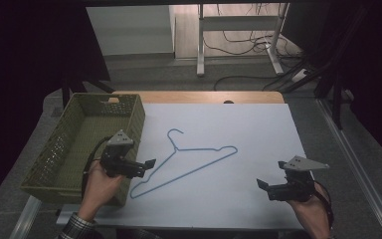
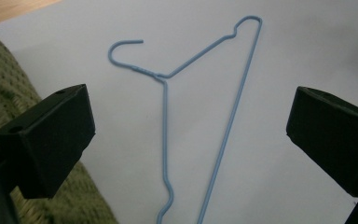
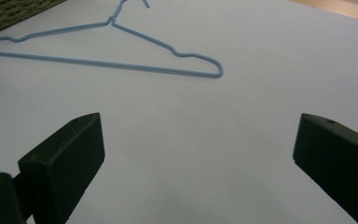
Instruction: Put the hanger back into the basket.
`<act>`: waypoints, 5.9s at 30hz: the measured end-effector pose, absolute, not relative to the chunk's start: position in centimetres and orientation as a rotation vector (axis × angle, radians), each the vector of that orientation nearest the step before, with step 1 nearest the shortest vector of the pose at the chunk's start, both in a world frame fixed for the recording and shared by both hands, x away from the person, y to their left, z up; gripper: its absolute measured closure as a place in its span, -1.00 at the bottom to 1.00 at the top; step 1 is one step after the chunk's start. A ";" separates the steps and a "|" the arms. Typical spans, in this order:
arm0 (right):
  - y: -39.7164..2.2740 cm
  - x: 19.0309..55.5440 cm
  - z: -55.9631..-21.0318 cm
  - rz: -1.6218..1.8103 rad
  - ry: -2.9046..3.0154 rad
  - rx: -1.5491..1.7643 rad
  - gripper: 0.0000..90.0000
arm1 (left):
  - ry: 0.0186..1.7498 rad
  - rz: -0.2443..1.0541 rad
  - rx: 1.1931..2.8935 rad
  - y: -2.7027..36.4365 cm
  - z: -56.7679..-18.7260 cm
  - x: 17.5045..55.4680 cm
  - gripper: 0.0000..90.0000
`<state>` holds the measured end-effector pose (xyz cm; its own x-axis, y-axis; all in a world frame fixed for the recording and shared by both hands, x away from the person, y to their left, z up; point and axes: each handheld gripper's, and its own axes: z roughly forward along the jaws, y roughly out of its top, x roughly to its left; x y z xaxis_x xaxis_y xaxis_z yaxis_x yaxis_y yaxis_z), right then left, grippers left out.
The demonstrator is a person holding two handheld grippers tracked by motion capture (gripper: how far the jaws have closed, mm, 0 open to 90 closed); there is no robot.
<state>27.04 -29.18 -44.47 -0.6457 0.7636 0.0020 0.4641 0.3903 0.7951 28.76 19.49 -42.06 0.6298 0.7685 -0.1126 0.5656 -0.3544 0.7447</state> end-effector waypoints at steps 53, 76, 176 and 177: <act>-28.8 27.0 -45.0 1.116 2.336 1.043 -0.96 | 1.154 0.234 2.277 13.1 -51.4 38.2 0.62; -28.1 27.1 -45.1 1.097 2.357 1.036 -0.94 | 1.080 0.325 2.342 12.6 -51.4 37.0 0.93; -7.6 37.9 -43.6 1.382 2.485 0.902 0.89 | 0.975 -0.284 2.205 10.8 -44.6 36.5 0.94; -7.6 38.0 -43.6 1.382 2.489 0.900 0.89 | 0.979 -0.273 2.208 10.9 -44.5 36.5 0.95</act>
<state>37.99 -7.61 -43.59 -0.8073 0.5713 0.1478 0.4275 0.3936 0.8138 36.51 10.86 -44.54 0.6928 0.5700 -0.4418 0.7163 -0.4728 0.5131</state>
